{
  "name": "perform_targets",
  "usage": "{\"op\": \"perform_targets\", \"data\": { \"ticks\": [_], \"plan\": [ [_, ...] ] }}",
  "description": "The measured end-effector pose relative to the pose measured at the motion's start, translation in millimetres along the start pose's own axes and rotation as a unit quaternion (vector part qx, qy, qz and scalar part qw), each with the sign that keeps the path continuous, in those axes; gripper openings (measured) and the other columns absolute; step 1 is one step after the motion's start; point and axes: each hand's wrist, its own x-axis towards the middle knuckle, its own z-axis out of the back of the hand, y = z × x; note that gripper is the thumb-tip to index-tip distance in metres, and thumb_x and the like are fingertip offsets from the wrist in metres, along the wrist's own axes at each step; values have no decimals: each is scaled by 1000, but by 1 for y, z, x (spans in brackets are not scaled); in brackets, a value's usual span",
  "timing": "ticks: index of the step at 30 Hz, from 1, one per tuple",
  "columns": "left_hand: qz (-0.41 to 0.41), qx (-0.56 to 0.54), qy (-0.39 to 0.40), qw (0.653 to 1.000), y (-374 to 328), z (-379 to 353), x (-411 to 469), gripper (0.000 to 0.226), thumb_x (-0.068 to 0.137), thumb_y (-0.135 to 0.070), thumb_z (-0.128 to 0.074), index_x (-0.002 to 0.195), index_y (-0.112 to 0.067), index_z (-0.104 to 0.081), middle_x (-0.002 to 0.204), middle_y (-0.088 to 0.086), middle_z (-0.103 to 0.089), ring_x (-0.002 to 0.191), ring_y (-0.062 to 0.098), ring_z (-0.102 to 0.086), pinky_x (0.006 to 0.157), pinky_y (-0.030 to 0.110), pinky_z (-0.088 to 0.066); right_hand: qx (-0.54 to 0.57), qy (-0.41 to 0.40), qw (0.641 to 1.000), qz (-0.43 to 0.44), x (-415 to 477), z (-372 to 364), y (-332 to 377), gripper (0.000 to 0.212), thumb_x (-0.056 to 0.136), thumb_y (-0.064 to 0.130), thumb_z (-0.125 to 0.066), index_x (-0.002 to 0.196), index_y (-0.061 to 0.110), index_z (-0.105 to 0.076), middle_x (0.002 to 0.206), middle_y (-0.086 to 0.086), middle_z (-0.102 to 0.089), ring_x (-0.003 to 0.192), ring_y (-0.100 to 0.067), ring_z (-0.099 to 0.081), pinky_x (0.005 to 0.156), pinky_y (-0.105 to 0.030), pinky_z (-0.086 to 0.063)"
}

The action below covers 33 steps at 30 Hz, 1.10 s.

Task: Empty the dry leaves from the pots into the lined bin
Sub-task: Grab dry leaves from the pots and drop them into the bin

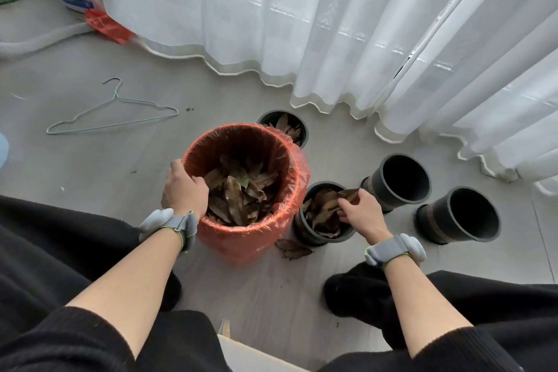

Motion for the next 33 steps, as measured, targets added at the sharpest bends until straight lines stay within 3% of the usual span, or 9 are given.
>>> {"op": "perform_targets", "data": {
  "ticks": [6, 9, 13, 18, 23, 27, 33],
  "plan": [
    [0, 3, 6, 1000, 2, -1, 1, 36, 90, -17, -48, 125, -10, -40, 114, 23, -57, 97, 47, -56, 76, 46, -44, -25, 5, 1000, -4, -9, 9, -5, 15, 84, 19, -64, 86, 6, -57, 81, -14, -71, 80, -30, -71, 82, -51, -57],
    [0, 5, 10, 1000, 1, -1, 1, 36, 90, -17, -48, 125, -10, -39, 115, 24, -57, 98, 47, -56, 77, 46, -44, -29, 14, 999, -14, -12, 17, 2, 11, 85, 15, -64, 84, 7, -56, 88, -19, -71, 79, -30, -71, 77, -46, -60],
    [1, 5, 9, 1000, 0, 0, 0, 37, 91, -16, -48, 126, -10, -39, 116, 24, -56, 98, 47, -55, 78, 46, -44, 73, 64, 994, -40, -12, 31, 22, 6, 90, 5, -62, 87, 8, -56, 94, -20, -66, 74, -21, -67, 62, -28, -60],
    [-1, 3, 11, 1000, 0, 0, -1, 37, 91, -17, -48, 126, -9, -40, 117, 24, -56, 99, 46, -55, 78, 46, -44, 228, 149, 959, -73, -18, 59, 36, 5, 95, 5, -58, 100, 4, -59, 100, -17, -70, 86, -26, -71, 80, -36, -60],
    [-6, -1, 6, 1000, -1, -1, -2, 36, 91, -17, -49, 125, -10, -41, 115, 22, -57, 97, 45, -56, 76, 45, -44, 339, 214, 915, -41, -20, 70, 62, 8, 94, 6, -59, 99, 7, -65, 96, -12, -69, 80, -21, -70, 80, -36, -61],
    [-9, -7, 3, 1000, -3, -1, -3, 35, 90, -17, -49, 124, -10, -41, 112, 22, -58, 94, 45, -57, 74, 45, -44, 319, 265, 910, 28, -28, 48, 98, 17, 93, 11, -61, 109, 9, -65, 101, -11, -71, 86, -20, -69, 81, -35, -59],
    [-10, -8, 4, 1000, 0, 0, 0, 36, 91, -18, -49, 126, -11, -41, 112, 20, -58, 93, 43, -57, 72, 43, -43, 183, 289, 932, 123, -50, -10, 140, 27, 92, 15, -66, 116, 6, -59, 102, -9, -71, 90, -20, -71, 79, -33, -59]
  ]
}}
